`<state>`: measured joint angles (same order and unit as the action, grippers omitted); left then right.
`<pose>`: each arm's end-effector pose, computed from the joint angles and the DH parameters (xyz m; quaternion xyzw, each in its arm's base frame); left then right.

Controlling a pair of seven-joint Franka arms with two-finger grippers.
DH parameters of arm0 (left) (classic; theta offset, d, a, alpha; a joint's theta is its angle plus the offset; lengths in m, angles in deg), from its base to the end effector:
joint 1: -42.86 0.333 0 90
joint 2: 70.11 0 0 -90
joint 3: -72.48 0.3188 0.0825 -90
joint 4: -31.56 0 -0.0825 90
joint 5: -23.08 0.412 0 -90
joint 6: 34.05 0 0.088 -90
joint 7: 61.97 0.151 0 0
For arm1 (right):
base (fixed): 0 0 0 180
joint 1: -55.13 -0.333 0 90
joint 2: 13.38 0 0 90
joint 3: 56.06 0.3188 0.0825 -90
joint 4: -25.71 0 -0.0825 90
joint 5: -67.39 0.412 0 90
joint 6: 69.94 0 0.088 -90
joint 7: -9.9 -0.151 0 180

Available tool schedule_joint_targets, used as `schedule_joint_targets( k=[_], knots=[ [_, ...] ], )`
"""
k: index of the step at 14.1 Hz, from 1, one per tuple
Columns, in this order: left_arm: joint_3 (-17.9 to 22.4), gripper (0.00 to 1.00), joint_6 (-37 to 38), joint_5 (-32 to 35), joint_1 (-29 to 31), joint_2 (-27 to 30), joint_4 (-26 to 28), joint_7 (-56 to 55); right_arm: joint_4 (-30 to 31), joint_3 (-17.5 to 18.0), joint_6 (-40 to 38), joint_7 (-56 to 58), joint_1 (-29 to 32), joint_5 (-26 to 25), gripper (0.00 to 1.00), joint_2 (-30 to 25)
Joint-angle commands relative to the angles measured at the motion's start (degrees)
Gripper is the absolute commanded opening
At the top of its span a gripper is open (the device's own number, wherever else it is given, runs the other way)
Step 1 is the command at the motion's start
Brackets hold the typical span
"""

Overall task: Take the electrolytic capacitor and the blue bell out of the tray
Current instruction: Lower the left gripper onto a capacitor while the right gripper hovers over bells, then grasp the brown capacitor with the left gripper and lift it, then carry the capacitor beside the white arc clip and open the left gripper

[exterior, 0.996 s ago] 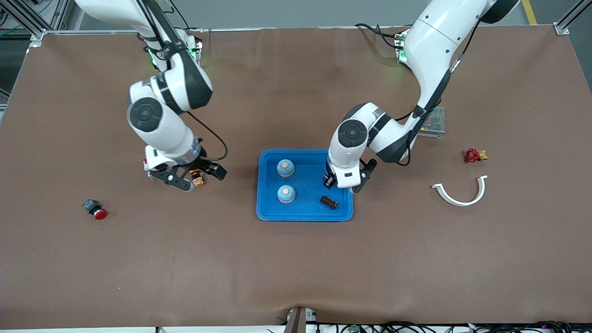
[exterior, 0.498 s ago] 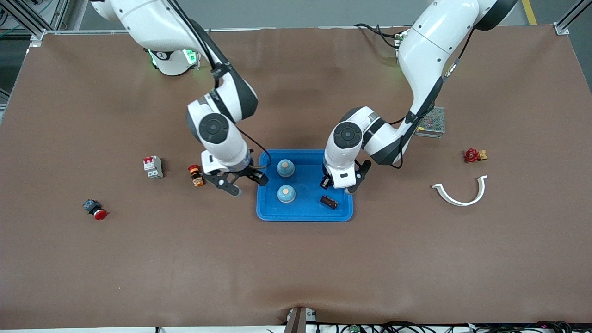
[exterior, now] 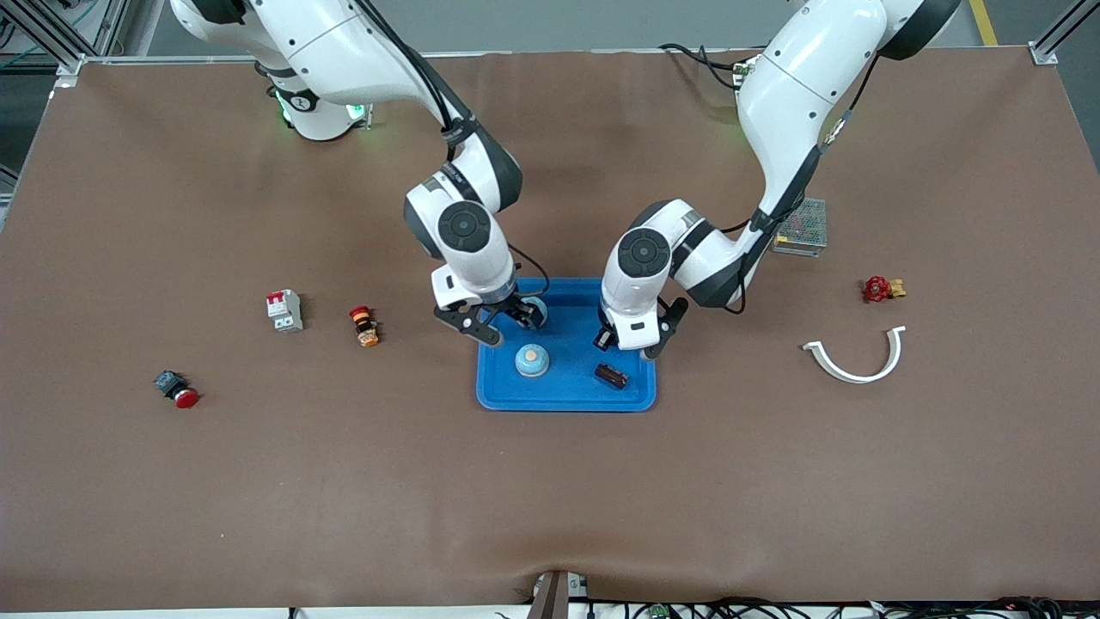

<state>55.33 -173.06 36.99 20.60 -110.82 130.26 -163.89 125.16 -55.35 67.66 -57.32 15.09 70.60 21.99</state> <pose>0.5466 -0.4282 0.1285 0.8819 0.4709 -0.0091 0.0211 0.5273 0.4565 0.1668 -0.9678 0.2496 0.0043 0.0331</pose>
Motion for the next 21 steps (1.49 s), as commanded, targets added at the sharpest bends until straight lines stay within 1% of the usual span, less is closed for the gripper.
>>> schedule_joint_targets(
  k=[1,4,8,10,11,12,15,17,20,21],
  knots=[
    [0.1,0.0,0.1,1.5,-0.4,0.1,-0.9,-1.4,-1.5,-0.6,2.1,-3.3,-1.8,-0.6,1.0,2.0],
    [0.1,0.0,1.5,1.5,0.3,3.3,-0.9,-0.6,-1.9,-0.6,2.9,-4.4,-2.8,-0.6,1.0,3.6],
    [0.0,0.0,13.6,1.6,1.7,11.2,-0.8,5.7,-2.5,-0.7,3.3,-4.8,-2.8,-0.4,1.0,4.2],
    [-0.3,0.0,16.1,0.8,5.3,15.1,0.3,9.4,-3.1,-0.7,4.2,-7.4,-2.8,-0.6,1.0,4.7],
    [-0.6,0.0,16.1,0.5,7.0,17.0,2.3,11.5,-3.5,-0.8,4.3,-7.7,-2.8,-0.6,1.0,5.0],
    [-0.8,0.0,16.1,0.1,9.7,18.9,4.3,14.8,-3.7,-0.8,4.3,-7.7,-2.8,-0.7,1.0,5.4],
    [-3.2,0.0,16.1,-4.7,19.0,21.5,7.9,26.5,-3.7,-0.9,5.4,-7.7,-3.0,-1.8,1.0,5.6],
    [-4.3,0.0,16.1,-5.8,24.8,21.7,10.2,32.4,-3.7,-0.9,5.4,-7.7,-3.0,-3.0,1.0,5.6],
    [-4.3,0.0,14.9,-5.8,30.6,20.2,13.2,39.9,-3.6,-0.9,5.4,-7.7,-3.0,-3.4,1.0,5.6],
    [-4.2,0.0,14.3,-5.8,31.1,19.7,13.9,40.6,-3.6,-0.9,5.4,-7.7,-3.0,-3.6,0.95,5.7]
  ],
)
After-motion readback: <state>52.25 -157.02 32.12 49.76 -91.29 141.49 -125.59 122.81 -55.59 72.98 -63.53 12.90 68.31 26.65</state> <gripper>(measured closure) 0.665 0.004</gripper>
